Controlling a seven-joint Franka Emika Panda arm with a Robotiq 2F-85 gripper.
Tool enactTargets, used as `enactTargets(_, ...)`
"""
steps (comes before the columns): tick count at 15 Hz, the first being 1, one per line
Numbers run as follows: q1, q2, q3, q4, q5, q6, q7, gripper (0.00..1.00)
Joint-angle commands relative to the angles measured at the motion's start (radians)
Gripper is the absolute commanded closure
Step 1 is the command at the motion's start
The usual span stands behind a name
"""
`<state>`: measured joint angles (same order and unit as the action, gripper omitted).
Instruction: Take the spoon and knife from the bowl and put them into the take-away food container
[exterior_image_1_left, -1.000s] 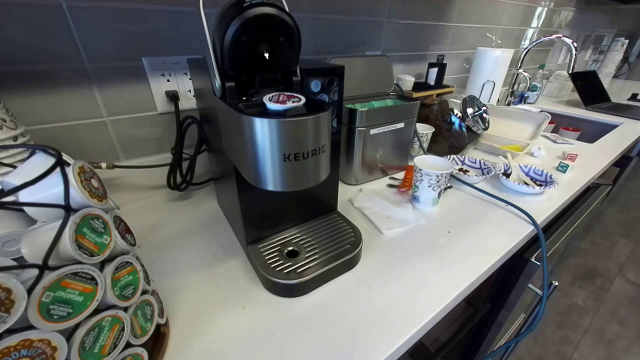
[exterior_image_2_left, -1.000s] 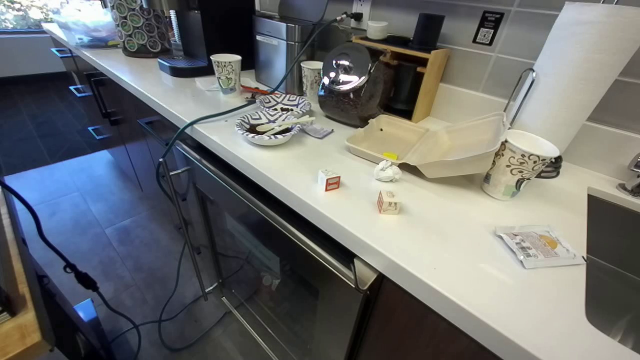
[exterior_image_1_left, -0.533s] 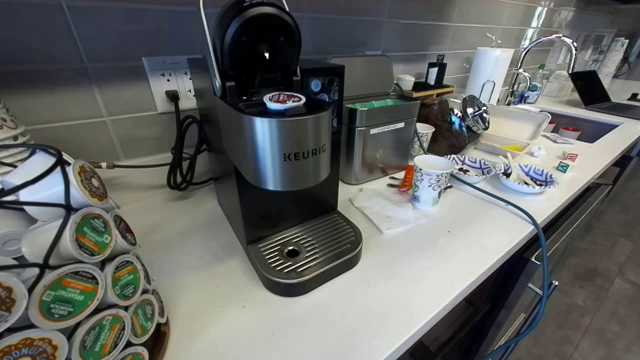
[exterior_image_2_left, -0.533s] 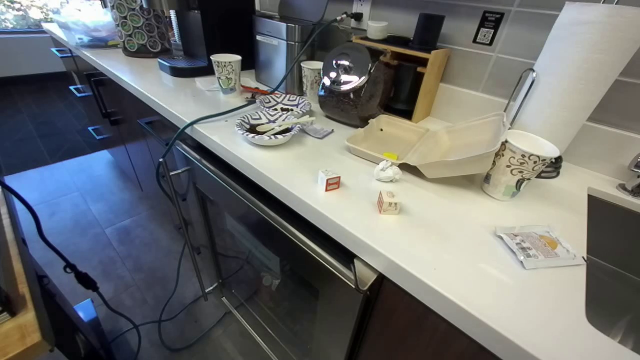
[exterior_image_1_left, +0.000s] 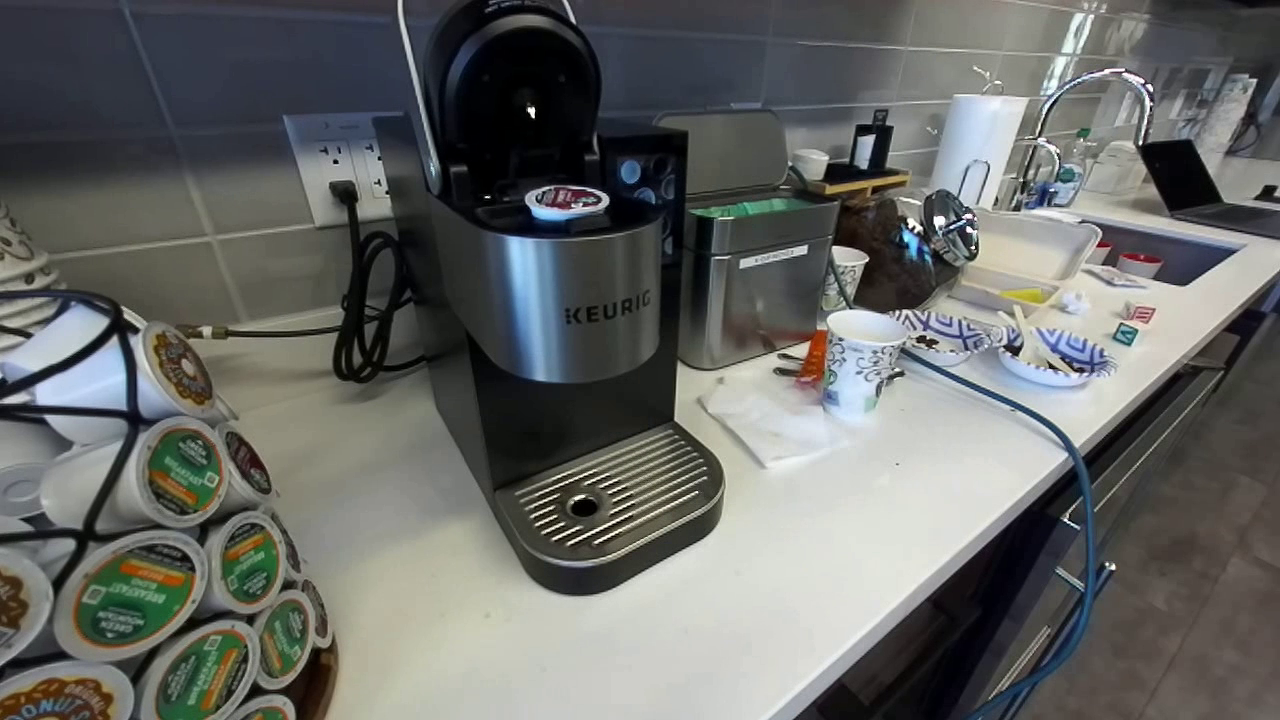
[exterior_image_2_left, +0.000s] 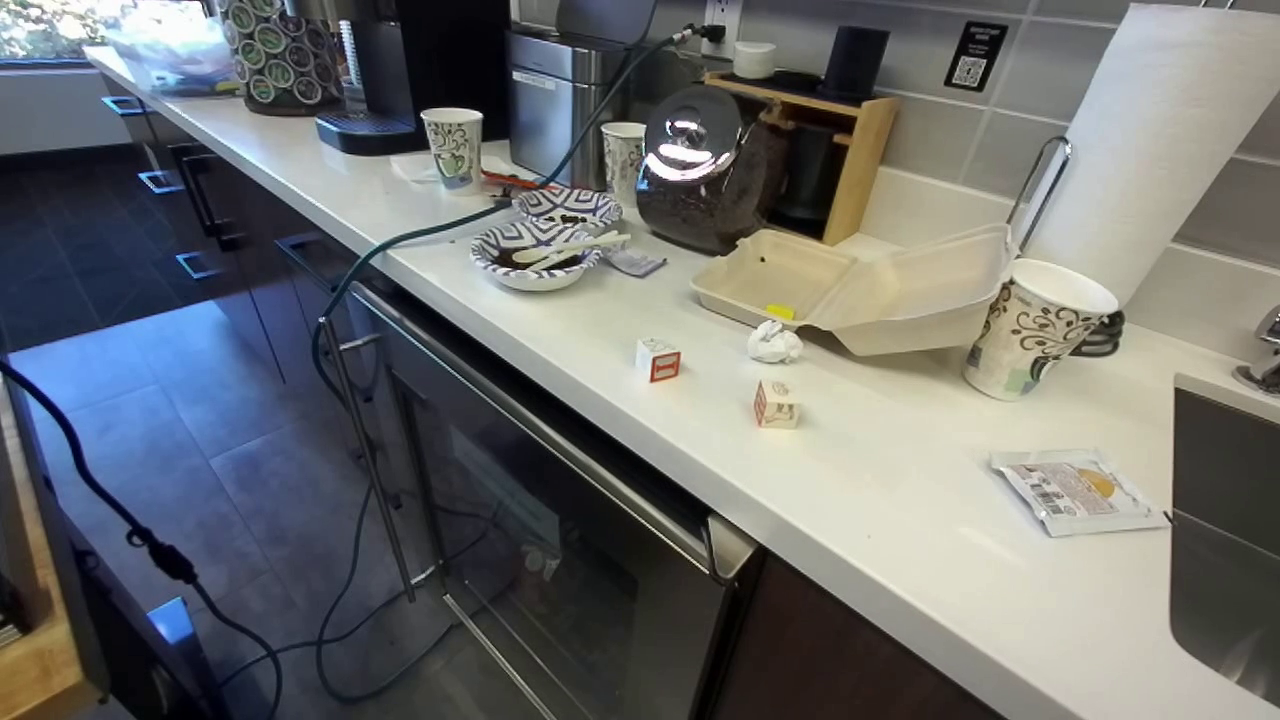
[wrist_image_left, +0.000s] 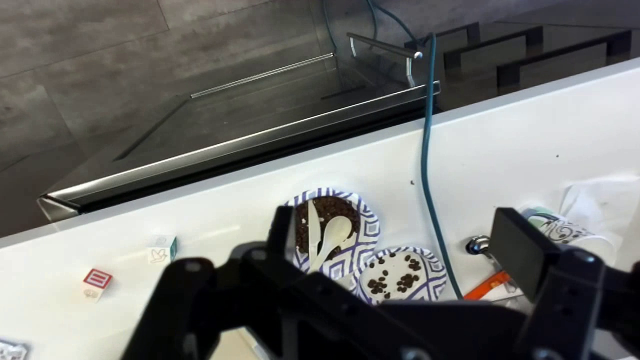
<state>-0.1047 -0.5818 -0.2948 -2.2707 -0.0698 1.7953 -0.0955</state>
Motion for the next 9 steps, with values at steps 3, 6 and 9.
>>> enactTargets(3, -0.025, 0.215, 0.019, -0.012, 0.07, 0.12, 0.025, 0.0)
enactTargets(6, -0.039, 0.213, 0.042, -0.014, 0.065, 0.1, 0.014, 0.0)
enactTargets(9, -0.037, 0.258, 0.058, -0.002, 0.066, 0.102, 0.033, 0.0)
